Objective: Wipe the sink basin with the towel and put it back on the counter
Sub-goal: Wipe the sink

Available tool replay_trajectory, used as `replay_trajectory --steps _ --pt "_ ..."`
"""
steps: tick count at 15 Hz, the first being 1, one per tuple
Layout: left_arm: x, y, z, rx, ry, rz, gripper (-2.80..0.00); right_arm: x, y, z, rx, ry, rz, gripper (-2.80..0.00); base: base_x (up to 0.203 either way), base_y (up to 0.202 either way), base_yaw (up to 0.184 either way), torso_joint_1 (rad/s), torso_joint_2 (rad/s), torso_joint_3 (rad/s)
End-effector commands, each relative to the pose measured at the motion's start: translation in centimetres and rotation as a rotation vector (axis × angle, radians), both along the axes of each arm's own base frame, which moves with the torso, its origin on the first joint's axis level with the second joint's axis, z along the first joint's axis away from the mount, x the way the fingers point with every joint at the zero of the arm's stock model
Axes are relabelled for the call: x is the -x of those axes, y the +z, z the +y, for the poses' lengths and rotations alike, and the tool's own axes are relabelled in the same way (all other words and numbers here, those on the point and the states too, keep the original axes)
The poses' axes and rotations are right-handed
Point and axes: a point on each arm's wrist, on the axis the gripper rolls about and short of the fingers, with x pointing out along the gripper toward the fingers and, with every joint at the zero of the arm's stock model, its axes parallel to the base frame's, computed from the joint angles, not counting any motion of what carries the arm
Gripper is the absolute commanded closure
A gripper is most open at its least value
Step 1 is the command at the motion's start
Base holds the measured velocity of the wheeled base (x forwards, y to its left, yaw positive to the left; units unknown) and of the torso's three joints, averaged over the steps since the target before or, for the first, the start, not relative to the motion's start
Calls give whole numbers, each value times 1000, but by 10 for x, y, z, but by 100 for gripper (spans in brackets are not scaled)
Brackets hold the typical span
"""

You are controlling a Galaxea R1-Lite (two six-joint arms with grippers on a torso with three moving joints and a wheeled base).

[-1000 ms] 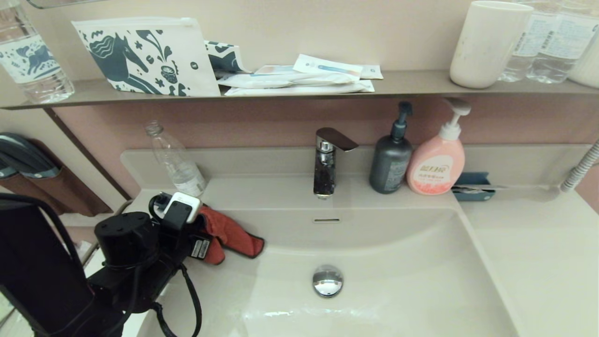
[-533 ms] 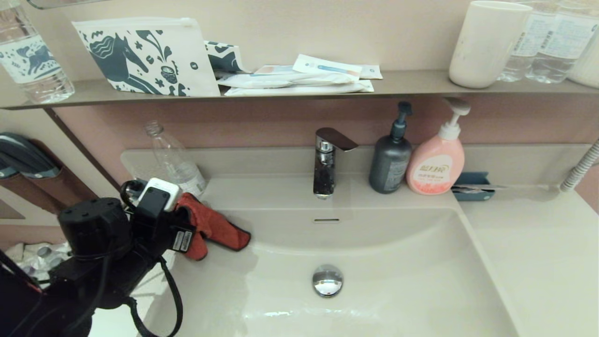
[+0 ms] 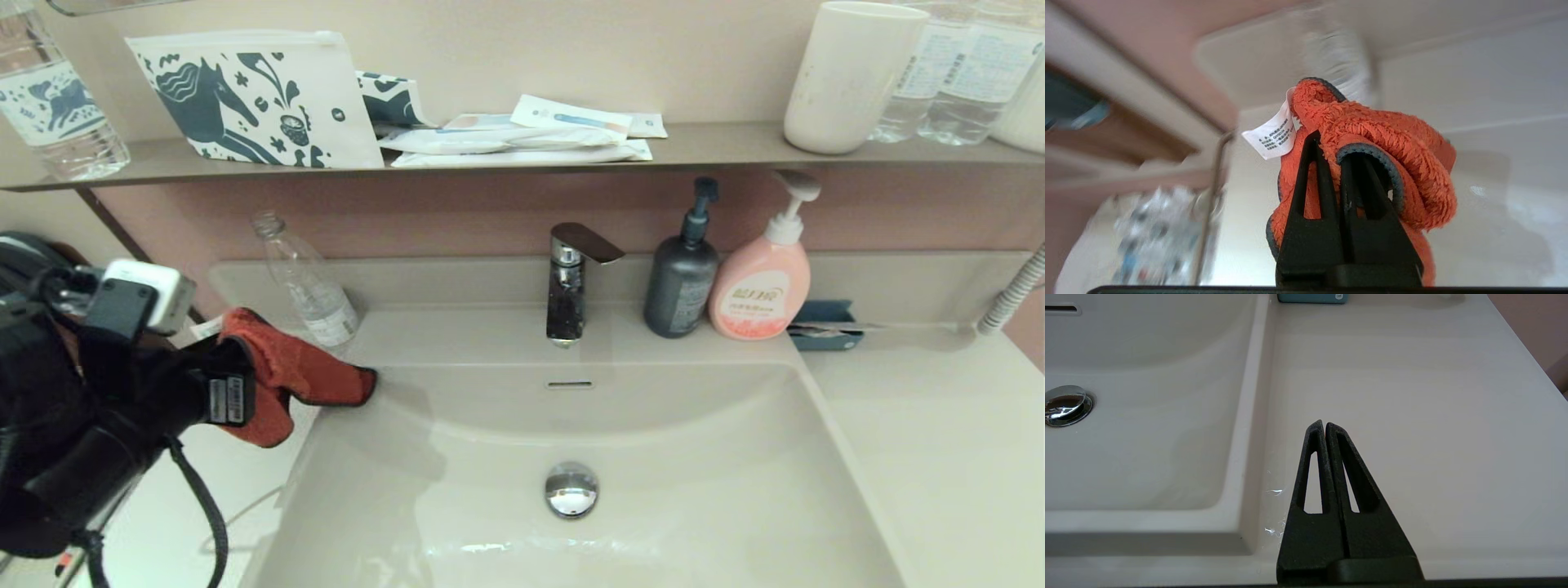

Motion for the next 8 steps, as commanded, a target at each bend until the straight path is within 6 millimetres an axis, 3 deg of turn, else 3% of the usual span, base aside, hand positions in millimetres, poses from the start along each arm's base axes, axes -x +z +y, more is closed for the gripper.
replay_trajectory --steps 1,5,8 --pt "36 21 8 37 33 -24 0 0 0 0 0 0 1 0 0 0 0 0 0 0" --pt "70 15 12 165 -20 105 0 0 0 0 0 0 2 0 0 0 0 0 0 0" --pt "70 7 12 243 2 151 0 0 0 0 0 0 1 0 0 0 0 0 0 0"
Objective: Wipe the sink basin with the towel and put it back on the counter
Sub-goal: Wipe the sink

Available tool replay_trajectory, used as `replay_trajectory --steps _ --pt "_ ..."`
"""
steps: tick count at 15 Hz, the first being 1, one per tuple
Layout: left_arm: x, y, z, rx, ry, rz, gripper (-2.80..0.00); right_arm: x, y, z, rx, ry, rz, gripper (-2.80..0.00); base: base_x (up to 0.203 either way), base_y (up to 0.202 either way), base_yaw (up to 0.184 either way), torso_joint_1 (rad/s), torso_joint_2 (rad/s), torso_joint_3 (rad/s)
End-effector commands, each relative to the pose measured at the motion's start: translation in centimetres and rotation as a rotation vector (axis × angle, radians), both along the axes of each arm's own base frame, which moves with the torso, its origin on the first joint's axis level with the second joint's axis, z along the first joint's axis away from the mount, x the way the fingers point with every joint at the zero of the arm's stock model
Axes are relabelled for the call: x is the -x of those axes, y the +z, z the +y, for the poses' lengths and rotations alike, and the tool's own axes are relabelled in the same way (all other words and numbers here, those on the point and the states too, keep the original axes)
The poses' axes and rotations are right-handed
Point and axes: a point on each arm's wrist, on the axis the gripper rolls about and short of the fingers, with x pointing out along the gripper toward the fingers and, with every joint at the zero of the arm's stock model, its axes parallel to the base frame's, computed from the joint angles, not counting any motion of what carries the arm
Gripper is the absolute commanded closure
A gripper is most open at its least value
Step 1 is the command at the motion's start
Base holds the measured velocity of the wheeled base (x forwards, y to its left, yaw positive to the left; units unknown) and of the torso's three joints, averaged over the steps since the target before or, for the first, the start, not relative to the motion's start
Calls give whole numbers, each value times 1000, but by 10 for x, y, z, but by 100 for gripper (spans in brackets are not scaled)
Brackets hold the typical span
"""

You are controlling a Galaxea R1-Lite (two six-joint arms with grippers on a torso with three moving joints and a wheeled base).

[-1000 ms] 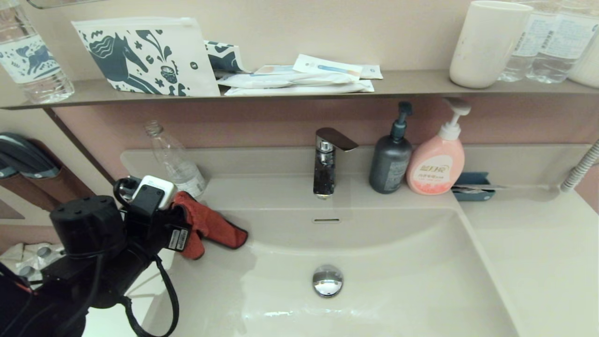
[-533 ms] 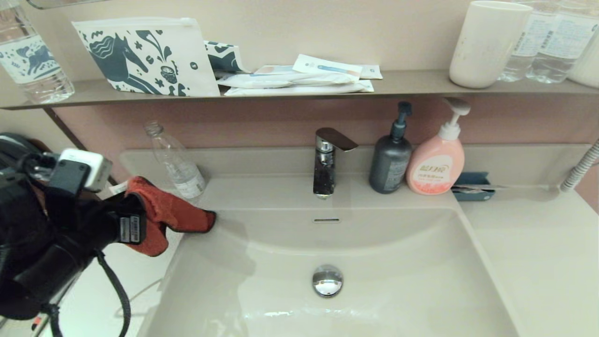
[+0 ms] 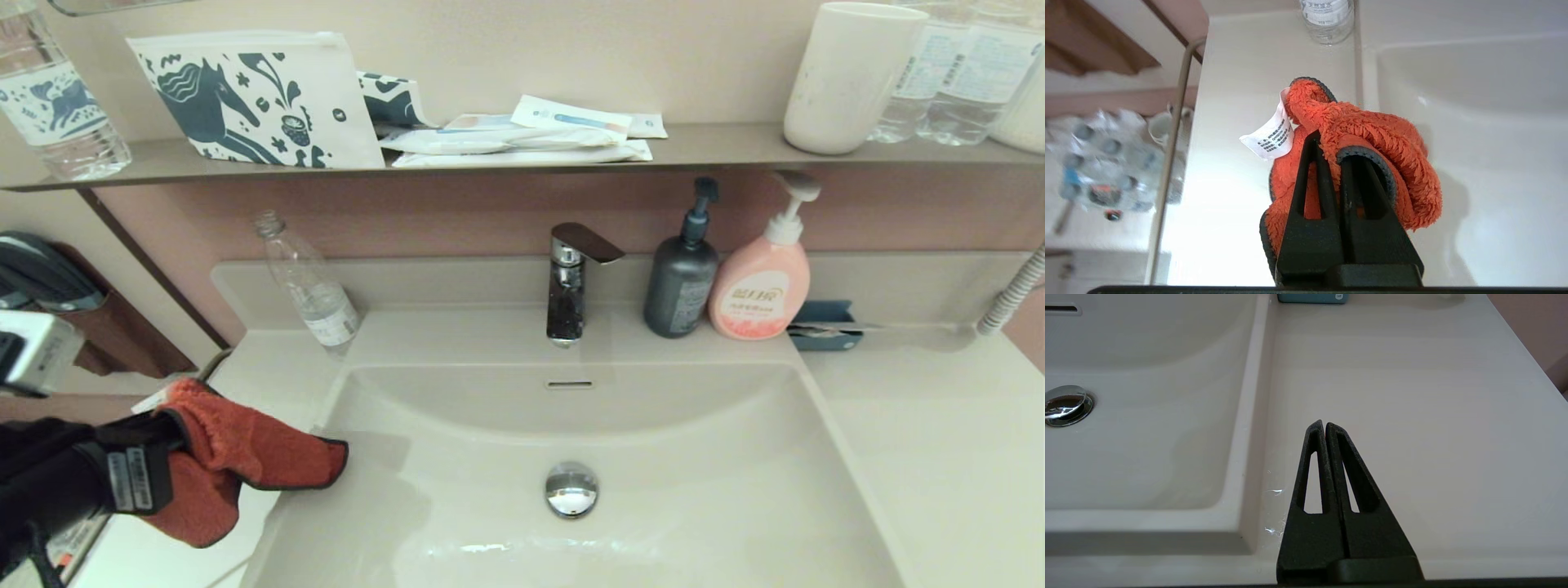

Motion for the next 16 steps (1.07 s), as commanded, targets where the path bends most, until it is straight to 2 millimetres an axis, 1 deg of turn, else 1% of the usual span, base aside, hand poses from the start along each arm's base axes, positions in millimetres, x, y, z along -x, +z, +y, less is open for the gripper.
replay_trajectory --steps 1,4,7,9,10,13,15,16 --pt "2 -6 2 37 28 13 0 0 0 0 0 0 1 0 0 0 0 0 0 0" --pt "1 -20 4 81 51 71 0 0 0 0 0 0 1 0 0 0 0 0 0 0" --pt "5 -36 11 133 5 160 0 0 0 0 0 0 1 0 0 0 0 0 0 0" --pt "0 -41 13 151 1 201 0 0 0 0 0 0 1 0 0 0 0 0 0 0" --pt "-6 -43 16 155 10 225 0 0 0 0 0 0 1 0 0 0 0 0 0 0" --pt "-11 -35 39 123 37 205 0 0 0 0 0 0 1 0 0 0 0 0 0 0" --pt "-9 -20 51 57 20 166 0 0 0 0 0 0 1 0 0 0 0 0 0 0" --pt "-8 -12 52 49 16 164 0 0 0 0 0 0 1 0 0 0 0 0 0 0"
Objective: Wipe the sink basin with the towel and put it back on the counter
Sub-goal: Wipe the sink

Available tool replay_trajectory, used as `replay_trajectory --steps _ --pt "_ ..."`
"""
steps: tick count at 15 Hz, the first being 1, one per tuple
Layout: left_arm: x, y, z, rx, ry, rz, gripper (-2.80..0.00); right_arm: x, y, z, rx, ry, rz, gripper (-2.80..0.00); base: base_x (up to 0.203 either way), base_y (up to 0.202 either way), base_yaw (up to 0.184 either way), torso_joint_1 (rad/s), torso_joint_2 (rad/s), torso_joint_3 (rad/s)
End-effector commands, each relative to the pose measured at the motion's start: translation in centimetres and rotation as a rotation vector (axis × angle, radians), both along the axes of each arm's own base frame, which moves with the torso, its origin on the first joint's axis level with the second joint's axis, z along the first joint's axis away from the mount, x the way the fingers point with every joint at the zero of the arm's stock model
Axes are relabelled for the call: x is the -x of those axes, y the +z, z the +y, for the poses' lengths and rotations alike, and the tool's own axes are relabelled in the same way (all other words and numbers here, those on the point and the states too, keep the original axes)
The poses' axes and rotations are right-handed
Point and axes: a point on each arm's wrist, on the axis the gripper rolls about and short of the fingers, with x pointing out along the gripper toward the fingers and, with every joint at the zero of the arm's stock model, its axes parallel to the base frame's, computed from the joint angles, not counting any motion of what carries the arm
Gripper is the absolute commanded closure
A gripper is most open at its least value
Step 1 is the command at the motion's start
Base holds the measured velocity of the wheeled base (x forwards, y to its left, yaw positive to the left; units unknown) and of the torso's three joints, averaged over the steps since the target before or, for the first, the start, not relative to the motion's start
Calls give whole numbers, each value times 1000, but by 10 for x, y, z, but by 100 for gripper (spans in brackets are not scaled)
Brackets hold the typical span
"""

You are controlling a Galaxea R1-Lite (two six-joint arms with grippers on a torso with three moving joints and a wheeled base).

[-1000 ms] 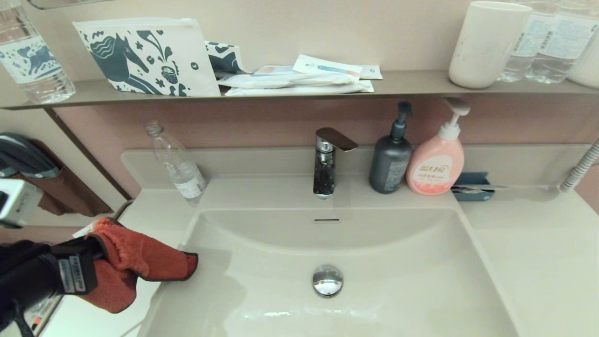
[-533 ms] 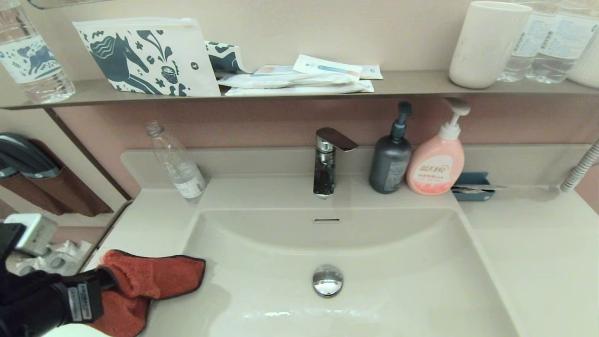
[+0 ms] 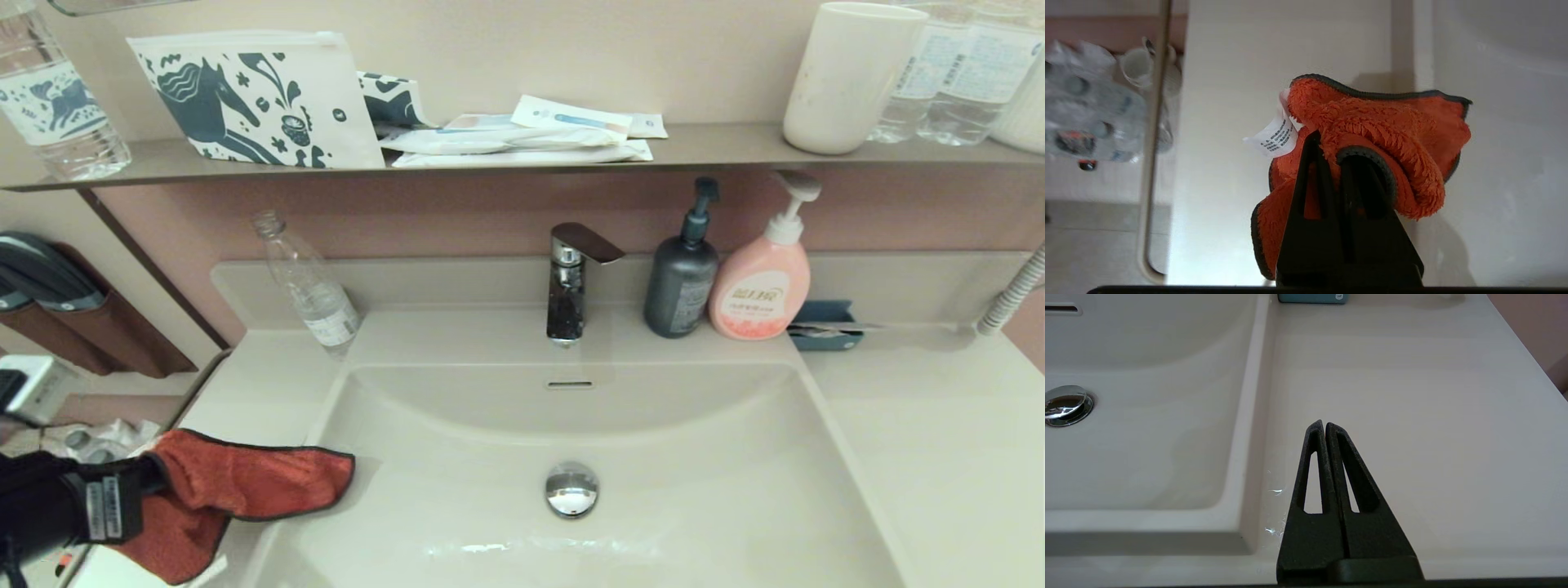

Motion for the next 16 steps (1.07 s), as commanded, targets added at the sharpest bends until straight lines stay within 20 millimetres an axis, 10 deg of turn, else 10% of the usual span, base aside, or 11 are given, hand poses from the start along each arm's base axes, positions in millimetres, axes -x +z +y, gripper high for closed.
replay_trajectory --steps 1,9,16 --pt "2 19 6 -20 22 -18 0 0 0 0 0 0 1 0 0 0 0 0 0 0" --pt "19 56 11 -59 91 -29 0 0 0 0 0 0 1 0 0 0 0 0 0 0" --pt "17 26 2 -5 -7 67 0 0 0 0 0 0 1 0 0 0 0 0 0 0"
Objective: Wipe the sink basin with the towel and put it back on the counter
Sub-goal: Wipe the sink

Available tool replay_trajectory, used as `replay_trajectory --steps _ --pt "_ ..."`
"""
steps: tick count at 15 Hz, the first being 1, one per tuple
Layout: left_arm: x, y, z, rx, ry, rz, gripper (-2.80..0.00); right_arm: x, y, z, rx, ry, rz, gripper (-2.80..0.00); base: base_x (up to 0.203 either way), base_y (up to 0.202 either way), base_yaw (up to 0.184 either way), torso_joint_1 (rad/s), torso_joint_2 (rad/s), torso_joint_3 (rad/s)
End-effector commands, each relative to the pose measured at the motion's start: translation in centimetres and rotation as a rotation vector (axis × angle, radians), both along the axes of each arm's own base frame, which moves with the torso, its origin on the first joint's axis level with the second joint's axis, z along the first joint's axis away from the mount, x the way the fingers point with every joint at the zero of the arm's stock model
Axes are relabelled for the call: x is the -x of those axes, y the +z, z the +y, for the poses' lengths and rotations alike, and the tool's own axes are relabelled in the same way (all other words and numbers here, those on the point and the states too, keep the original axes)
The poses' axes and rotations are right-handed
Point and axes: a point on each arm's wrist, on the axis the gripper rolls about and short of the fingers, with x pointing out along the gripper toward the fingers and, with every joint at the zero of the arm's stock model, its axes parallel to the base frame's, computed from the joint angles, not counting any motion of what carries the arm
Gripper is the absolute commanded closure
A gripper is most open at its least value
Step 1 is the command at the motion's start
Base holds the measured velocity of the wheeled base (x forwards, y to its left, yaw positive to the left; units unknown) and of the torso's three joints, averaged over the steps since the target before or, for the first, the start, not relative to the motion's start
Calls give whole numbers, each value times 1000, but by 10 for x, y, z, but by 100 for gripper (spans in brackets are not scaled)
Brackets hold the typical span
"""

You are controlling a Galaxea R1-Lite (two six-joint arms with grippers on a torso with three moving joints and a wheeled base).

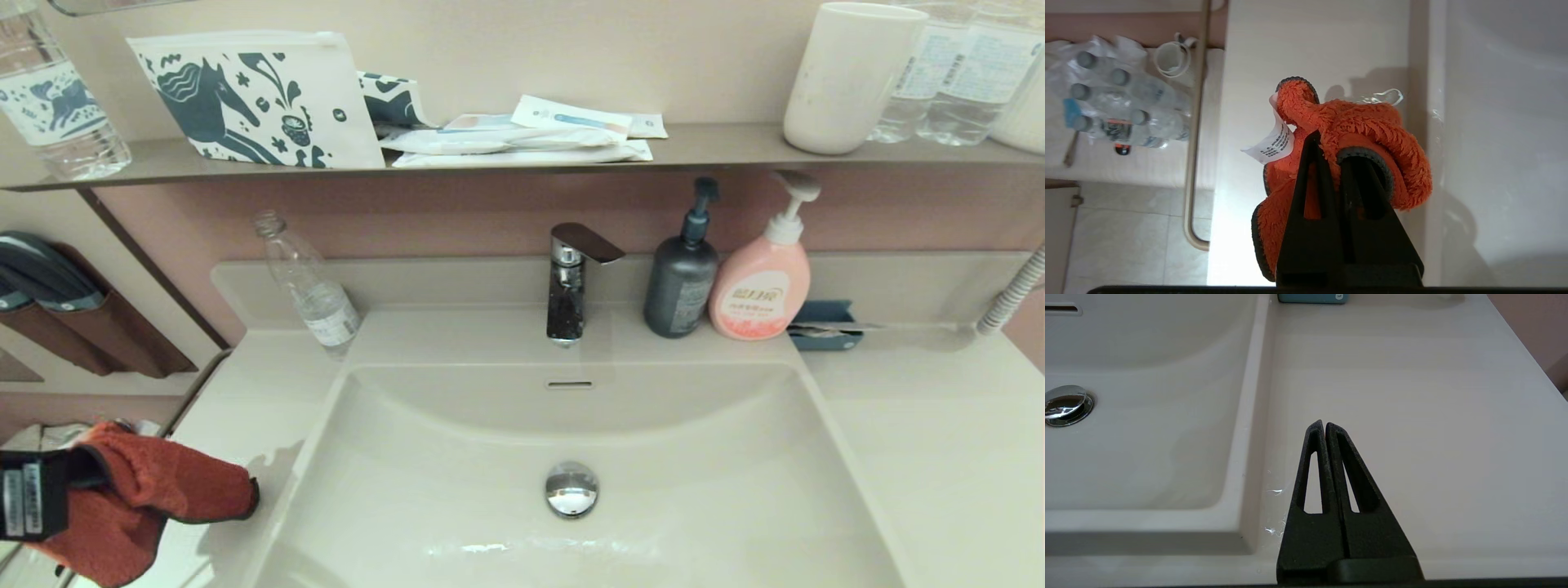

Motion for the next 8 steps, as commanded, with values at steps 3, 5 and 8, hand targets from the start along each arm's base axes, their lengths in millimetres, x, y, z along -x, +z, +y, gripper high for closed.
replay_trajectory --steps 3,5,8 --pt "-8 -25 -17 68 -124 72 0 0 0 0 0 0 2 0 0 0 0 0 0 0" --pt "-15 -32 -18 63 -136 33 0 0 0 0 0 0 2 0 0 0 0 0 0 0" --pt "-29 -42 -18 80 -151 71 0 0 0 0 0 0 2 0 0 0 0 0 0 0"
